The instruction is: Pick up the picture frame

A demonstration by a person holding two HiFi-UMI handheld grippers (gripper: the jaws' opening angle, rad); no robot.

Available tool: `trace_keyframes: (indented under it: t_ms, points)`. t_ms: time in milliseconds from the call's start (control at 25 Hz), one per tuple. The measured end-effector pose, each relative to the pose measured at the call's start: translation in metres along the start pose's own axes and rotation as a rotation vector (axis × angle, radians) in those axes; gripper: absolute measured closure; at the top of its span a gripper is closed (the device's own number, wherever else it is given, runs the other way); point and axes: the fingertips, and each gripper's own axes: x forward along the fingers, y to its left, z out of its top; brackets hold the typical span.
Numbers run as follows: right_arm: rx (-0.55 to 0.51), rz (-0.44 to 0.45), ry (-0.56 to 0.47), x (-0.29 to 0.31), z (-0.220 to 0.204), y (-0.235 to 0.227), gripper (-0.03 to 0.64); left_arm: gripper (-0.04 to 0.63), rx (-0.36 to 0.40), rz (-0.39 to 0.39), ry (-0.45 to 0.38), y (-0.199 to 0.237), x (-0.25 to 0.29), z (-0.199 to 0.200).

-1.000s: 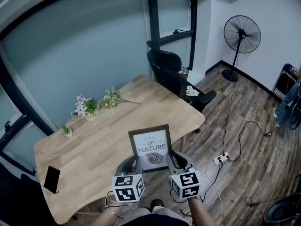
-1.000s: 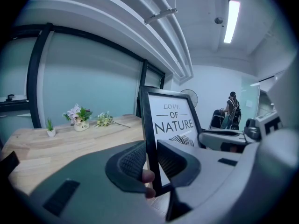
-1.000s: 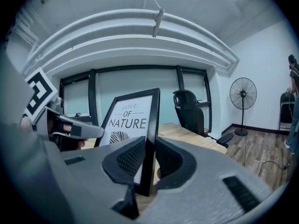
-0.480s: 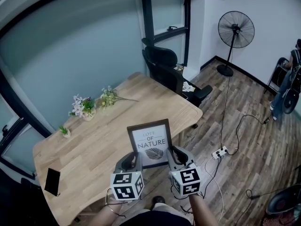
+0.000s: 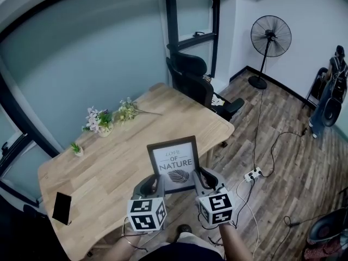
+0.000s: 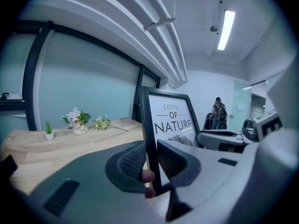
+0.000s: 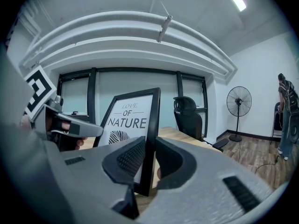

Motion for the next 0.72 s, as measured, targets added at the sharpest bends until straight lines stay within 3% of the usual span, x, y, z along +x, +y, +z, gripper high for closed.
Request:
trace_keyframes:
  t_ms: [720]
  points:
    - [-0.052,-0.017,-0.019,-0.043,0.002,0.064,0.548,0.528,-0.019,-0.024,-0.035,0.020,-0.070,-0.017]
